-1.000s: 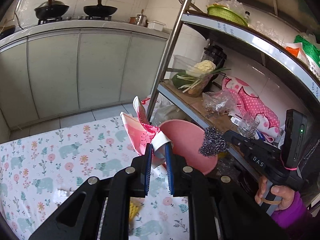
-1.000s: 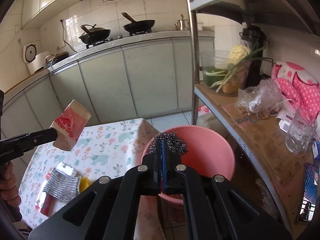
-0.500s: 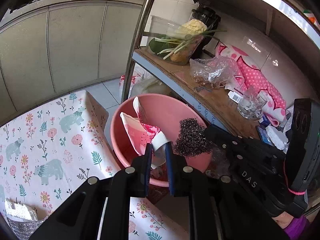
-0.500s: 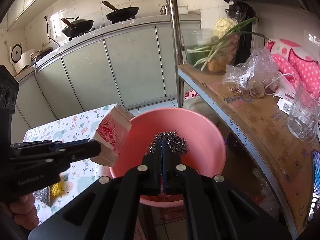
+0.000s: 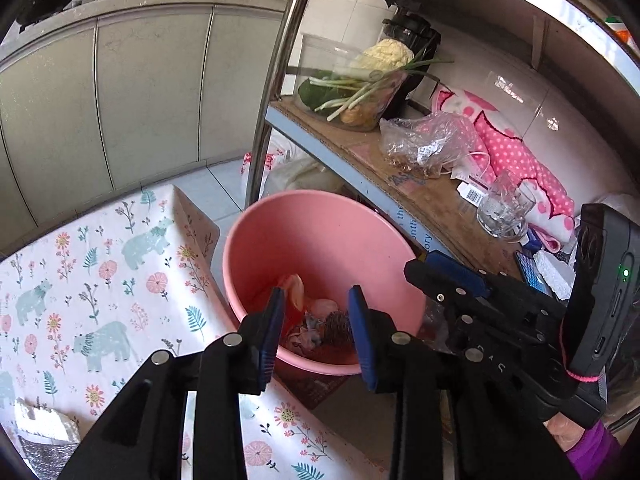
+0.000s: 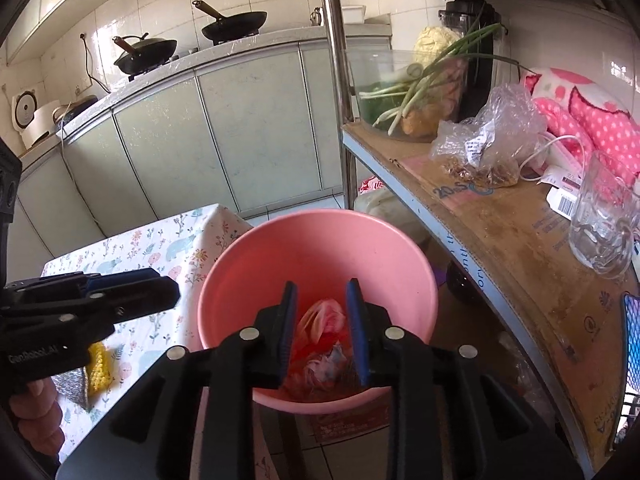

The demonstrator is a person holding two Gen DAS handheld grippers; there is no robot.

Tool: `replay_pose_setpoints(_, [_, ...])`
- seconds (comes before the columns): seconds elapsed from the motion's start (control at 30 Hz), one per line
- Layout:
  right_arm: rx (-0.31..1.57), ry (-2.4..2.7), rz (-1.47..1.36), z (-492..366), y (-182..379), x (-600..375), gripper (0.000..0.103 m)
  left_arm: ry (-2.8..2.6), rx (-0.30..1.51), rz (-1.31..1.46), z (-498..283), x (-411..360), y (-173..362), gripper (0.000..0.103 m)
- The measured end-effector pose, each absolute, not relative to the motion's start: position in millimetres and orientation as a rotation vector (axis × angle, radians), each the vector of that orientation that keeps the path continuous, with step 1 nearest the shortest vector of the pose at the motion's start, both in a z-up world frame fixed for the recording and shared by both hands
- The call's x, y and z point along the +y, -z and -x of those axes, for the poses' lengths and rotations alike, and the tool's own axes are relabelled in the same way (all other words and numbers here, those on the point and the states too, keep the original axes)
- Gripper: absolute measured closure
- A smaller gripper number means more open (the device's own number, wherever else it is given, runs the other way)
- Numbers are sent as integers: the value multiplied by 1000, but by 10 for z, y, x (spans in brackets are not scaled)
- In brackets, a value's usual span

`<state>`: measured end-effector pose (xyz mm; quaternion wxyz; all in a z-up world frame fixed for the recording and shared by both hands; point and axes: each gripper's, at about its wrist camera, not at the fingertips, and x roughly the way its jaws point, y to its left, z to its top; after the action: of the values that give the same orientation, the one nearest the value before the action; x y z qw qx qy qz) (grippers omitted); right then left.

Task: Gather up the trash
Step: 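Open both tools to drop the paper and steel wool into the bucket, then grasp the ointment box with the left tool while the right grasps the silver mesh cloth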

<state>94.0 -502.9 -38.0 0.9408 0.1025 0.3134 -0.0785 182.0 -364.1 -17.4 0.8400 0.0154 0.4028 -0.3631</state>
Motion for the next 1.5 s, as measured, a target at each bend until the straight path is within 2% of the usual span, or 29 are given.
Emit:
replay_pose_setpoints(0.13, [590, 146, -190, -838, 236, -4906, 77, 760, 780, -34, -1718, -3533, -23, 70])
replay_pose_setpoints(0.2, [567, 137, -172, -784, 156, -4831, 76, 758, 747, -26, -1667, -3460, -131, 66])
replay_pose_setpoints(0.3, [525, 117, -139, -692, 13, -4690, 68, 753, 706, -6, -1608, -3345, -292, 62])
replay_pose_setpoints(0.5, [486, 51, -110, -573, -198, -4415, 67, 733, 656, 13, -1494, -3021, -529, 56])
replay_pose_setpoints(0.87, [515, -147, -80, -471, -221, -3716, 63, 542, 593, 3, -1242, -1667, -815, 52])
replay_pose_setpoints(1.03, [567, -214, -61, -503, -112, -3408, 63, 414, 638, 37, -1055, -946, -680, 52])
replay_pose_setpoints(1.2, [616, -280, -60, -510, 15, -3157, 63, 354, 782, 84, -830, -496, -247, 52])
replay_pose_setpoints(1.5, [721, -378, -39, -529, 225, -2813, 63, 380, 1023, 63, -735, -679, 488, 52])
